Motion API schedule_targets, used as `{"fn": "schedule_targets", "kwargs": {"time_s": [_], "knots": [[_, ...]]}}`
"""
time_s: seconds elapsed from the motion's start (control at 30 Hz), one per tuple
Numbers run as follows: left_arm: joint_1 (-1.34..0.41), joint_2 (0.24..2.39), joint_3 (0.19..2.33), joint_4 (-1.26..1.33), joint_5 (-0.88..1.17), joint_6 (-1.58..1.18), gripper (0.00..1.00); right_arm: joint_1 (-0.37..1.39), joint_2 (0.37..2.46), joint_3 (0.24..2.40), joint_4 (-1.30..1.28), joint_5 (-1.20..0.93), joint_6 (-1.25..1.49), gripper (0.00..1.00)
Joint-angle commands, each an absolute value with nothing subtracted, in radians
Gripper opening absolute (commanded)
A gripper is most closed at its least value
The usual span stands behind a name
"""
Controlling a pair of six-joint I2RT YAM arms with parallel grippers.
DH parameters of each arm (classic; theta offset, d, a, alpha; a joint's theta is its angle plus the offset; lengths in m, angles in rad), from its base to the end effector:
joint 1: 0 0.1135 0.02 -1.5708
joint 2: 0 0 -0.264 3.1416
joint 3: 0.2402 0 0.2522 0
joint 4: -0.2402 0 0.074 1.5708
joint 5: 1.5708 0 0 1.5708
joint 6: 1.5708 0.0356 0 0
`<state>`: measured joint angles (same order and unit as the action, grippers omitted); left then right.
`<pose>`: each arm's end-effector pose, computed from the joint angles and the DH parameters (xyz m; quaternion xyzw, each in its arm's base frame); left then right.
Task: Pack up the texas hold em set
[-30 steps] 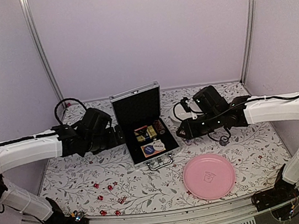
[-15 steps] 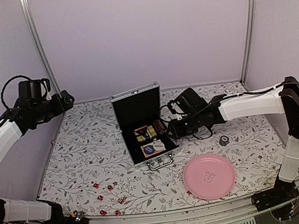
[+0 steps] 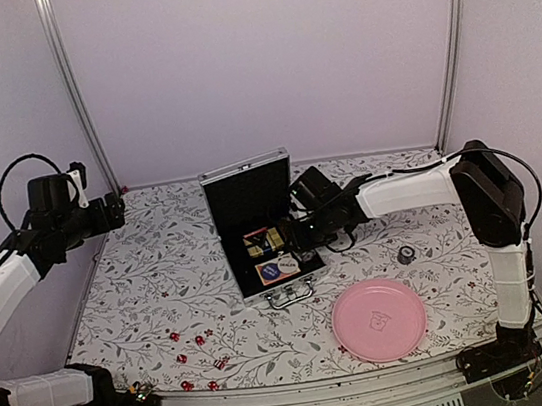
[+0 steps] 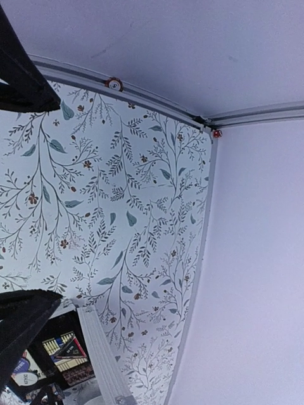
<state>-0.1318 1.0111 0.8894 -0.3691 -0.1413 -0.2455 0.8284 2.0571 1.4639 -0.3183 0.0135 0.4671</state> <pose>0.2253 -0.0248 0.3155 -0.0848 0.8521 -0.0367 0.5151 0.3027 0.3292 0.1731 -0.1678 0.9311 0.1902 0.2620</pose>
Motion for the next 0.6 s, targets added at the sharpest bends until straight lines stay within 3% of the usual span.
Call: {"fn": "schedule_targets", "kwargs": {"time_s": [0.0, 0.57], "knots": [[-0.118, 1.01, 0.879, -0.338, -0.155, -0.203, 0.97, 0.823, 2.09, 1.539, -0.316, 0.08, 0.459, 0.11], [-0.117, 0.997, 0.845, -0.347, -0.206, -0.199, 0.97, 0.815, 2.172, 1.602, -0.341, 0.139, 0.477, 0.11]]}}
